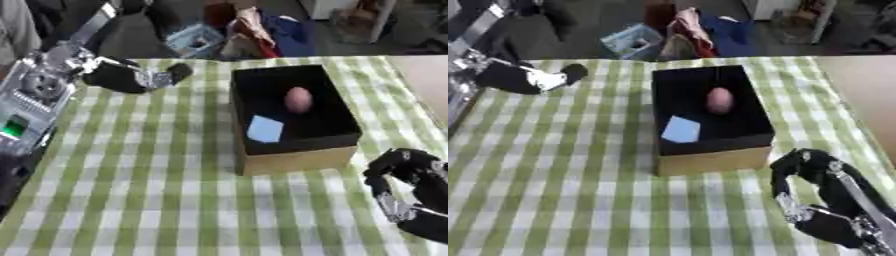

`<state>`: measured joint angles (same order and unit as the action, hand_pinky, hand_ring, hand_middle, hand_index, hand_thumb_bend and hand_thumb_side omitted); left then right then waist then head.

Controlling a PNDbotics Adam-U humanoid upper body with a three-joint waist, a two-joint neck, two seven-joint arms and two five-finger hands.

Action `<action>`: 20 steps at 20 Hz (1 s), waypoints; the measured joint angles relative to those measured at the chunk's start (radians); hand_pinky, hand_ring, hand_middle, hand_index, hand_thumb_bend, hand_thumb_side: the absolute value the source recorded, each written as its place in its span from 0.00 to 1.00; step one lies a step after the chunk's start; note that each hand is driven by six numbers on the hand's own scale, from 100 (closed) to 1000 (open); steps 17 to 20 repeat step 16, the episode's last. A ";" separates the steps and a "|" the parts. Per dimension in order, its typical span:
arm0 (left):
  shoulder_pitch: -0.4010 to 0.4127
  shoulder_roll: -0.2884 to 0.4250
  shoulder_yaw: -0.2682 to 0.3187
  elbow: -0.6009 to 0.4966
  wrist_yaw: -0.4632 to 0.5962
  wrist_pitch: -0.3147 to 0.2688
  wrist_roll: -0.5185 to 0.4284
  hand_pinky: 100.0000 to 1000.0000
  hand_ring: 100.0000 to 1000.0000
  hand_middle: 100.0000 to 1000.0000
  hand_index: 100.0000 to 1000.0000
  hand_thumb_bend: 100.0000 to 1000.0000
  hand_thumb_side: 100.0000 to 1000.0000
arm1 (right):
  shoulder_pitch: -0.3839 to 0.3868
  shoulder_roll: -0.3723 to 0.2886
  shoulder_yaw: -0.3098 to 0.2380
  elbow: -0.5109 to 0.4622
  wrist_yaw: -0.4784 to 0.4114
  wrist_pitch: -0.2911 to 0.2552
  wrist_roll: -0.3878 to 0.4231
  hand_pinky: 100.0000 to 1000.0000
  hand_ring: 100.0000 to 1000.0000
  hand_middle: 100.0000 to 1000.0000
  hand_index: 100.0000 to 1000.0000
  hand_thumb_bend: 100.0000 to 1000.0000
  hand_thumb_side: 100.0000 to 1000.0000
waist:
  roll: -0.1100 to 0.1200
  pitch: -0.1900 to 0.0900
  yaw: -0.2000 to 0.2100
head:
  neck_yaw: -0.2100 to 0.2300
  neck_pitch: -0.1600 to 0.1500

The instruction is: Pick up objects on the table and place them in the box.

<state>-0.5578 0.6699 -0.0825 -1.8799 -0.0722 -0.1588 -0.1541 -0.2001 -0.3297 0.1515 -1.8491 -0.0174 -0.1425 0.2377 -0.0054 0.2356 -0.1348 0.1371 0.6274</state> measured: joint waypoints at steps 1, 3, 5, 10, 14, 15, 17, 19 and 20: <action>0.043 0.000 0.020 -0.028 0.018 0.012 0.012 0.59 0.41 0.41 0.60 0.38 0.11 | 0.001 0.000 -0.004 0.000 0.001 0.000 -0.004 0.64 0.48 0.47 0.61 0.00 0.00 | -0.002 0.000 0.004 | -0.003 0.006; 0.116 -0.005 0.052 -0.066 0.032 0.032 0.032 0.59 0.40 0.41 0.59 0.36 0.12 | 0.007 0.000 -0.011 0.000 0.003 0.000 -0.013 0.64 0.48 0.47 0.61 0.00 0.00 | -0.004 0.000 0.012 | -0.011 0.018; 0.182 -0.026 0.076 -0.089 0.038 0.047 0.048 0.59 0.40 0.40 0.59 0.34 0.14 | 0.009 0.001 -0.018 0.000 0.004 0.000 -0.022 0.64 0.48 0.47 0.61 0.00 0.00 | -0.009 0.000 0.026 | -0.022 0.036; 0.288 -0.105 0.102 -0.097 0.040 0.058 0.064 0.59 0.40 0.40 0.59 0.33 0.17 | 0.016 0.006 -0.033 0.000 0.007 0.000 -0.045 0.64 0.48 0.47 0.61 0.00 0.00 | -0.024 0.007 0.054 | -0.043 0.073; 0.337 -0.165 0.107 -0.097 0.026 0.058 0.063 0.58 0.40 0.40 0.58 0.31 0.18 | 0.016 0.009 -0.039 0.000 0.007 0.000 -0.061 0.64 0.48 0.47 0.61 0.00 0.01 | -0.029 0.013 0.069 | -0.051 0.089; 0.348 -0.176 0.107 -0.096 0.022 0.059 0.062 0.58 0.40 0.40 0.58 0.31 0.19 | 0.016 0.009 -0.040 0.000 0.007 0.001 -0.064 0.64 0.48 0.47 0.61 0.00 0.01 | -0.029 0.014 0.071 | -0.052 0.092; 0.358 -0.187 0.107 -0.093 0.018 0.059 0.062 0.58 0.39 0.40 0.58 0.31 0.19 | 0.016 0.010 -0.041 0.000 0.007 0.000 -0.066 0.63 0.48 0.47 0.61 0.00 0.01 | -0.029 0.016 0.074 | -0.053 0.093; 0.358 -0.187 0.107 -0.093 0.018 0.059 0.062 0.58 0.39 0.40 0.58 0.31 0.19 | 0.016 0.010 -0.041 0.000 0.007 0.000 -0.066 0.63 0.48 0.47 0.61 0.00 0.01 | -0.029 0.016 0.074 | -0.053 0.093; 0.358 -0.187 0.107 -0.093 0.018 0.059 0.062 0.58 0.39 0.40 0.58 0.31 0.19 | 0.016 0.010 -0.041 0.000 0.007 0.000 -0.066 0.63 0.48 0.47 0.61 0.00 0.01 | -0.029 0.016 0.074 | -0.053 0.093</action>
